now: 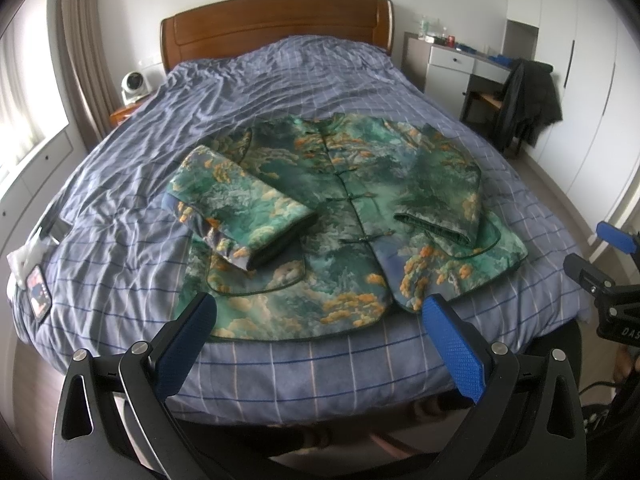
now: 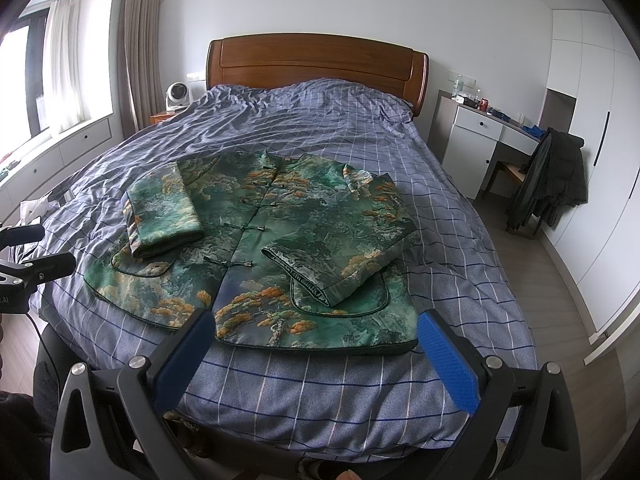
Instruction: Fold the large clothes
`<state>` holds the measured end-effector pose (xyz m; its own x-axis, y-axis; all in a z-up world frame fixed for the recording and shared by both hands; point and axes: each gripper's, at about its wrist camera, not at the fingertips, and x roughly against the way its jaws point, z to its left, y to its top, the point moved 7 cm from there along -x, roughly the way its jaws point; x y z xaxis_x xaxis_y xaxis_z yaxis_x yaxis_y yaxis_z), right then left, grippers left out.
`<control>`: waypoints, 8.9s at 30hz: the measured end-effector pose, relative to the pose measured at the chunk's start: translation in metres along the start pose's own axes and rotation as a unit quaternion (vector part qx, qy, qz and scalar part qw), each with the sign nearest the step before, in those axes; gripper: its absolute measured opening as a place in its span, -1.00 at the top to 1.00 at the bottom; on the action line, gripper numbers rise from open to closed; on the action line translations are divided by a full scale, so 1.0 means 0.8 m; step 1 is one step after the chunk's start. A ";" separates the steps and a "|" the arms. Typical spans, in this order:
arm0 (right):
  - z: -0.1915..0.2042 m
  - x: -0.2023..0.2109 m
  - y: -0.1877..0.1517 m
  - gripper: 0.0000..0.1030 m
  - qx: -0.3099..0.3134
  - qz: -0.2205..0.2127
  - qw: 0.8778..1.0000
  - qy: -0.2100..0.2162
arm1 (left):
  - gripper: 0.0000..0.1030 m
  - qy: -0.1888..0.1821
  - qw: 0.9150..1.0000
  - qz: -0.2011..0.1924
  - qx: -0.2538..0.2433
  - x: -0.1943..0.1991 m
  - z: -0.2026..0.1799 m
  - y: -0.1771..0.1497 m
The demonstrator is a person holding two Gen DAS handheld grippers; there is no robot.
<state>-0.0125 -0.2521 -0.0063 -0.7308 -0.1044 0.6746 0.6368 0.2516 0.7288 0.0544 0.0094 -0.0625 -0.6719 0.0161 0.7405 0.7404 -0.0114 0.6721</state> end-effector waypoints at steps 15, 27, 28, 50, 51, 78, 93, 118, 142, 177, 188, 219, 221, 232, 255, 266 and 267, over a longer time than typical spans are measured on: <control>0.005 0.001 -0.002 -0.99 0.000 0.002 1.000 0.001 | -0.99 0.000 1.000 0.000 0.000 0.000 0.000 -0.001; 0.003 0.000 -0.001 -0.99 0.000 0.001 1.000 0.001 | -0.99 0.000 1.000 -0.001 0.000 0.000 0.001 -0.001; 0.003 0.000 -0.001 -0.99 0.000 0.002 1.000 0.001 | -0.99 0.000 1.000 -0.001 0.000 0.000 0.001 -0.001; 0.004 0.000 -0.001 -0.99 0.000 0.002 1.000 0.001 | -0.99 0.000 1.000 -0.001 0.000 0.000 0.001 -0.002; 0.005 0.001 -0.001 -0.99 0.000 0.002 1.000 0.001 | -0.99 0.000 1.000 -0.001 0.000 0.000 0.001 -0.002; 0.003 -0.113 0.011 -0.99 0.168 0.013 0.984 0.053 | -0.99 0.006 1.000 0.004 0.005 -0.002 0.001 -0.003; -0.021 -0.298 0.016 0.73 0.172 0.118 0.975 0.077 | -0.99 0.023 0.999 0.017 0.025 -0.010 0.023 -0.008; -0.460 -0.171 -0.019 0.00 -0.249 0.025 0.946 -0.206 | -0.99 0.016 0.996 -0.025 -0.080 -0.077 0.064 0.035; -0.101 -0.081 -0.065 -0.02 -0.134 0.019 0.991 -0.005 | 0.78 -0.007 0.999 -0.009 0.038 -0.176 0.243 0.103; -0.166 -0.248 -0.093 -0.40 -0.128 0.157 0.969 0.143 | -0.87 -0.046 0.983 0.120 0.132 -0.259 0.193 -0.068; -0.141 -0.227 -0.083 0.74 -0.099 0.159 0.967 0.175 | 0.70 -0.083 0.984 0.125 0.092 -0.247 0.166 -0.065; -0.220 -0.164 -0.060 -0.45 -0.085 0.086 0.991 -0.055 | -0.96 0.031 0.993 -0.090 0.075 -0.091 0.153 0.023; -0.249 -0.172 -0.056 -0.45 -0.101 0.079 0.990 -0.063 | -0.96 0.030 0.991 -0.101 0.083 -0.084 0.149 0.027; -0.484 -0.282 -0.068 -0.45 -0.513 0.033 0.856 0.062 | -0.96 0.018 0.991 -0.058 0.117 -0.099 0.128 0.005; -0.486 -0.272 -0.094 0.20 -0.563 -0.014 0.810 -0.162 | -0.97 0.038 0.991 -0.045 0.118 -0.109 0.128 -0.016; -0.376 -0.162 -0.070 -0.37 -0.386 -0.040 0.908 -0.157 | -0.99 0.043 0.987 -0.021 0.151 -0.124 0.147 -0.041; -0.359 -0.156 -0.068 -0.38 -0.369 -0.037 0.916 -0.154 | -0.99 0.042 0.988 -0.022 0.145 -0.124 0.145 -0.039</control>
<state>0.1146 -0.5289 -0.0964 -0.7407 0.2092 0.6384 0.4934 -0.4755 0.7283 0.1001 0.1238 -0.1575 -0.6937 -0.0731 0.7165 0.6768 0.2742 0.6832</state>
